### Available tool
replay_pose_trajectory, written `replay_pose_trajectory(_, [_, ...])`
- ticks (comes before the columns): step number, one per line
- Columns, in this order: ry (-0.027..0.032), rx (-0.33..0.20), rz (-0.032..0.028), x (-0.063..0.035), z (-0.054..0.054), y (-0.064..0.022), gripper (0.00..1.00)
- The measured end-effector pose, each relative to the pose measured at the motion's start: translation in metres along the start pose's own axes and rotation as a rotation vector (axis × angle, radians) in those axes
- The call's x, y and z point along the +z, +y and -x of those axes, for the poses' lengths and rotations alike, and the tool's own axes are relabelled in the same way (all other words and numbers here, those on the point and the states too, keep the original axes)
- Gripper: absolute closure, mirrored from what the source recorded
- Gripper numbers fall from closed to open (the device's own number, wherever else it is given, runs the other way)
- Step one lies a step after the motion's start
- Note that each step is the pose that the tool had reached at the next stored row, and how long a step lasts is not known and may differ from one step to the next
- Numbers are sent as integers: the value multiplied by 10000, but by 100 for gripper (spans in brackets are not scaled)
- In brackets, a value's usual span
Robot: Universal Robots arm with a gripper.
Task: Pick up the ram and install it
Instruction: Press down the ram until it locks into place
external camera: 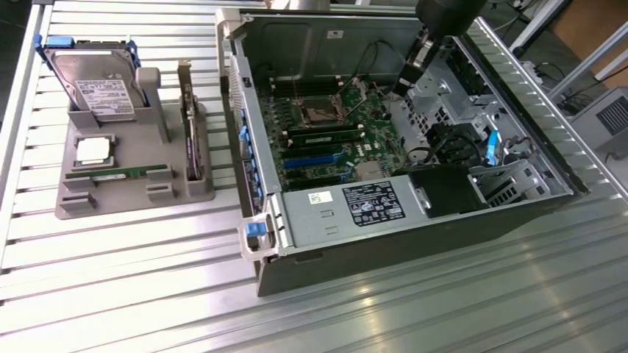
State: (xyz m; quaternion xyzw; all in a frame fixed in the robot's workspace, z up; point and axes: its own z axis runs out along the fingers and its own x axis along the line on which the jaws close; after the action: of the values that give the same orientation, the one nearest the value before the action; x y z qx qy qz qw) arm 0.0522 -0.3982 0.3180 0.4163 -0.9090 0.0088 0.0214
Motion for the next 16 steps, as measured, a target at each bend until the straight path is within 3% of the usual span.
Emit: replay_pose_trajectory(16, [-7,3893,181,0,0,0,90])
